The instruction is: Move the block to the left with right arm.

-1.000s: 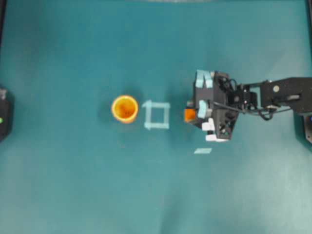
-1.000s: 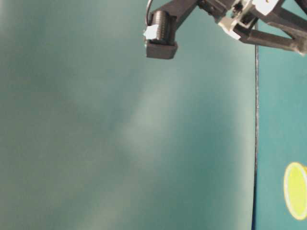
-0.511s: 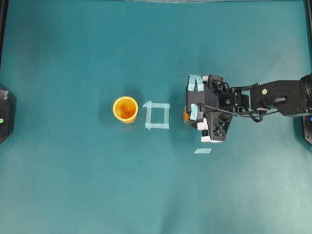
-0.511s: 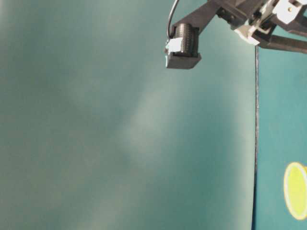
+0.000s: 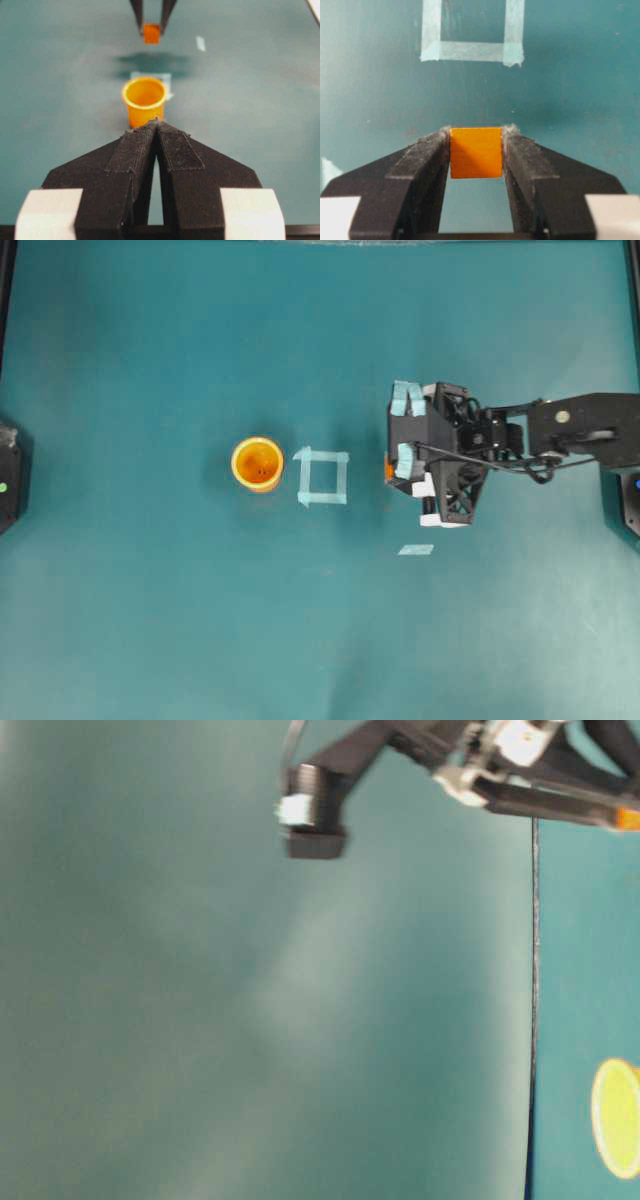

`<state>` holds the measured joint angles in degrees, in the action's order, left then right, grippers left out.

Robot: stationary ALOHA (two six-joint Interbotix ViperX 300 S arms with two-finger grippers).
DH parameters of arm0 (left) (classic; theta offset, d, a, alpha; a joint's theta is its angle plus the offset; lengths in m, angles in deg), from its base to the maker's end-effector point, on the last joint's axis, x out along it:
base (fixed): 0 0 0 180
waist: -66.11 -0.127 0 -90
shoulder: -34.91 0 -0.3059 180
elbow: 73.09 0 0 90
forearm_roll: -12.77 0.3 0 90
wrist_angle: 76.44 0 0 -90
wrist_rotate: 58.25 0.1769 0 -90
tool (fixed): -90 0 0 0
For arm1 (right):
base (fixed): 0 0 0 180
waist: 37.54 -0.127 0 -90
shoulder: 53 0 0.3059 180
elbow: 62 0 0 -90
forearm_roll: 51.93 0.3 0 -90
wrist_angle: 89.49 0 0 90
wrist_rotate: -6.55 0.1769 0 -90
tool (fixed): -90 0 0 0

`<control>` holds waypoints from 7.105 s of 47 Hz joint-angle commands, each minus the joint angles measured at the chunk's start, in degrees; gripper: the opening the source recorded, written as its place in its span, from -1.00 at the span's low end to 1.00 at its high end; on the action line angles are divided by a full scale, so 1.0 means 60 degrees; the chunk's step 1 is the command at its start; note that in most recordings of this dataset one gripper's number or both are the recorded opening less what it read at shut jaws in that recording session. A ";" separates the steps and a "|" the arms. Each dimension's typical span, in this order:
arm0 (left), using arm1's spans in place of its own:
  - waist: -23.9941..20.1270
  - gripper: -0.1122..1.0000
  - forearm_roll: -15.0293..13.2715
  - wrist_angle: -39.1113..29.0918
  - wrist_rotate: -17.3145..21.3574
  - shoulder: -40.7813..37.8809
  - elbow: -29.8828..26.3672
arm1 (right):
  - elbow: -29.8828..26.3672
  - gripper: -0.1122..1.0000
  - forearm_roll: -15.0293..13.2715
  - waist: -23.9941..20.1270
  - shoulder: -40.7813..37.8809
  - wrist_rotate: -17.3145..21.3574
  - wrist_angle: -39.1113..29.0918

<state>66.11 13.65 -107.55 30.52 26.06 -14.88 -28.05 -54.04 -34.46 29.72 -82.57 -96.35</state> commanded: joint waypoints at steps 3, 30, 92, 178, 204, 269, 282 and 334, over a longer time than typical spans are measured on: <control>-0.0029 -0.81 0.0015 -0.0176 0.0059 0.0044 -0.0366 | -0.0264 -0.08 0.0000 -0.0015 0.0791 0.0015 -0.0454; -0.0029 -0.81 0.0015 -0.0586 0.0132 0.0249 -0.0557 | -0.1934 -0.08 -0.0015 0.0000 0.1802 -0.0015 -0.1260; -0.0029 -0.81 0.0029 -0.0293 0.0161 0.0205 -0.0513 | -0.8833 -0.08 -0.0190 0.0000 -0.4277 0.0029 0.1216; -0.0029 -0.81 0.0059 -0.0059 0.0601 0.0176 -0.0586 | -0.9302 -0.08 0.0352 -0.0249 -0.4980 0.1040 0.1143; -0.0029 -0.81 0.0059 -0.0103 0.0601 0.0161 -0.0586 | -0.9316 -0.08 0.0352 -0.0469 -0.4980 0.1055 0.1245; -0.0029 -0.81 0.0000 -0.0190 0.0439 0.0132 -0.0586 | -0.9316 -0.08 0.0322 -0.0366 -0.4980 0.1025 0.1729; -0.0029 -0.81 0.0000 -0.0205 0.0439 0.0132 -0.0601 | -0.9331 -0.08 0.0322 -0.0161 -0.4980 0.1025 0.1787; -0.0029 -0.81 0.0000 -0.0264 0.0454 0.0132 -0.0601 | -0.9360 -0.08 0.0308 -0.0103 -0.4980 0.1025 0.1787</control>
<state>66.11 13.74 -109.39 33.24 27.91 -17.16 -82.36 -52.11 -34.99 -1.30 -76.59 -86.42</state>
